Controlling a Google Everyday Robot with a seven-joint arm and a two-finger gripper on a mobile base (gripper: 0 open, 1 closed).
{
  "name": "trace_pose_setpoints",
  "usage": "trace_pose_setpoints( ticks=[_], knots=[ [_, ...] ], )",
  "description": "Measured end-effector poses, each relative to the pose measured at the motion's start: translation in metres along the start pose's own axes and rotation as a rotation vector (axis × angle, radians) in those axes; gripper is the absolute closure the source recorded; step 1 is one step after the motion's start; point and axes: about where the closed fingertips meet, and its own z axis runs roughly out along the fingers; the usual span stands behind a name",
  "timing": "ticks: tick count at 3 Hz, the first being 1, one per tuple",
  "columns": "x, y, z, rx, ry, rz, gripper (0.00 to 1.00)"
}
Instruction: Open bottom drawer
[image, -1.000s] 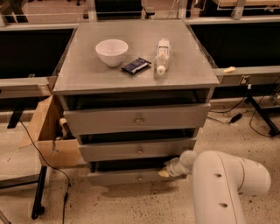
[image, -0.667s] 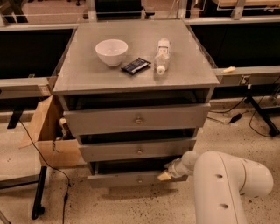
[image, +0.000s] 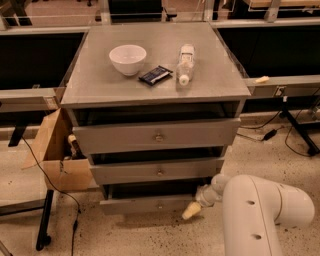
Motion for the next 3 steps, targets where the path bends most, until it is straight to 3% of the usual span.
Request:
trace_pose_setpoints(
  ticks=[1, 3],
  knots=[
    [0.0010, 0.0202, 0.0018, -0.073, 0.008, -0.010, 0.00],
    [0.0004, 0.0207, 0.0063, -0.087, 0.031, -0.042, 0.00]
  ],
)
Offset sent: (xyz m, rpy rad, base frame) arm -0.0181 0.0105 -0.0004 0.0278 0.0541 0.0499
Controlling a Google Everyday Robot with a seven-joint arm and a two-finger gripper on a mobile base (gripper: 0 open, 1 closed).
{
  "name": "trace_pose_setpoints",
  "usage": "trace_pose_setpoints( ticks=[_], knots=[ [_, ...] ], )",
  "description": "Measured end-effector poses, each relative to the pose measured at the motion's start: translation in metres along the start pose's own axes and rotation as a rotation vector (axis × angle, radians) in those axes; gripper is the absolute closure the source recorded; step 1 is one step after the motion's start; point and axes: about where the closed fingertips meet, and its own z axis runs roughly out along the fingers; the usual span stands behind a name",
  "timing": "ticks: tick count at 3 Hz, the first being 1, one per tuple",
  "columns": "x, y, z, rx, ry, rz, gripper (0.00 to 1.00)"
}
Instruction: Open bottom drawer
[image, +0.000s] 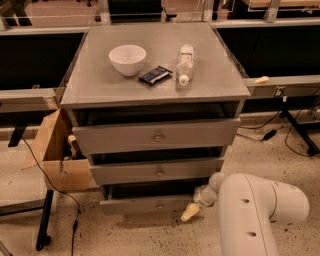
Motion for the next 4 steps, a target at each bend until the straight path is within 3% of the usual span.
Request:
trace_pose_setpoints(
  ticks=[2, 3, 4],
  knots=[
    [-0.011, 0.014, 0.020, -0.080, 0.085, -0.154, 0.00],
    [-0.007, 0.019, 0.023, -0.093, 0.112, -0.188, 0.14],
    [-0.005, 0.020, 0.021, -0.092, 0.114, -0.192, 0.36]
  ],
)
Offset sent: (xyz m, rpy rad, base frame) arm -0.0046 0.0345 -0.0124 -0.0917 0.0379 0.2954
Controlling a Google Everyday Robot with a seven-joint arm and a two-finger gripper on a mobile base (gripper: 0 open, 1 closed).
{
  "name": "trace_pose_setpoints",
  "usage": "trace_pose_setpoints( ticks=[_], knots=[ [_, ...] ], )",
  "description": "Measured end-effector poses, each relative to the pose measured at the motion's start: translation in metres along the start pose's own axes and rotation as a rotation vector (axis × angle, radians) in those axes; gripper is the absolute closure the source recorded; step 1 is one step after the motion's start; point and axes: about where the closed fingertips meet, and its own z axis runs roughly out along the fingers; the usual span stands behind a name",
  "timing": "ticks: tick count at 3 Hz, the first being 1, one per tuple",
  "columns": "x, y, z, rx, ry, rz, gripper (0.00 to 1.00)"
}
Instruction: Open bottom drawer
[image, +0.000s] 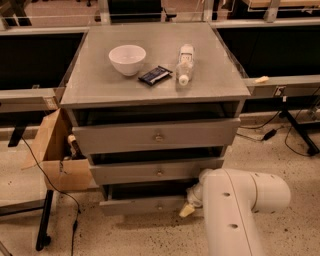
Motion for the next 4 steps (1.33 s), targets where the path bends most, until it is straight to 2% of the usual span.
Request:
trace_pose_setpoints(
  ticks=[2, 3, 4],
  knots=[
    [-0.003, -0.001, -0.009, 0.000, 0.000, 0.000, 0.84],
    [0.011, 0.003, -0.011, 0.006, -0.001, 0.014, 1.00],
    [0.016, 0.007, -0.012, 0.002, 0.000, 0.019, 0.75]
  ],
)
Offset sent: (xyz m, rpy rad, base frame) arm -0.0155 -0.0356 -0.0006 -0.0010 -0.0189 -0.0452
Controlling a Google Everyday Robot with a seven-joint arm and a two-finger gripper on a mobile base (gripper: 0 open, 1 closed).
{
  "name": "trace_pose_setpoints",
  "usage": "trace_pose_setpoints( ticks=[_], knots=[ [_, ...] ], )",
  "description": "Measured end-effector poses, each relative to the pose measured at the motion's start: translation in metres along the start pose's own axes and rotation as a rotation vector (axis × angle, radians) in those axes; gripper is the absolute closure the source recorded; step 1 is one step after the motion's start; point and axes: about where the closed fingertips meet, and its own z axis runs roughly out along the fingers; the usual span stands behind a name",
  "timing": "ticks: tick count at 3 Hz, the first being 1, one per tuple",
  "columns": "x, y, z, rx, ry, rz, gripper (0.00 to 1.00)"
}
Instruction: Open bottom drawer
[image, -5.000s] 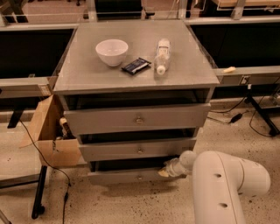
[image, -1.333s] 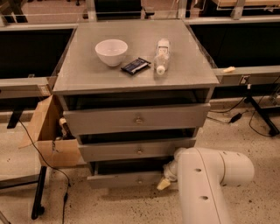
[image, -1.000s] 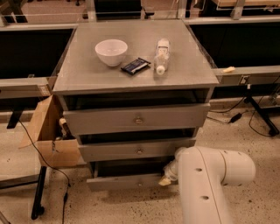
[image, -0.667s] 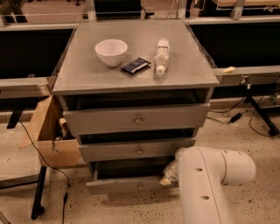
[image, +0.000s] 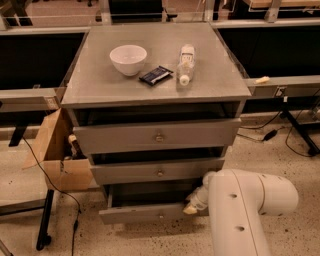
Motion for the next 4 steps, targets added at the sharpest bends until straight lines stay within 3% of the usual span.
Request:
trace_pose_setpoints(
  ticks=[3, 4],
  knots=[
    [0.005, 0.002, 0.000, -0.011, 0.001, 0.004, 0.05],
    [0.021, 0.016, 0.006, -0.038, 0.002, 0.005, 1.00]
  ],
)
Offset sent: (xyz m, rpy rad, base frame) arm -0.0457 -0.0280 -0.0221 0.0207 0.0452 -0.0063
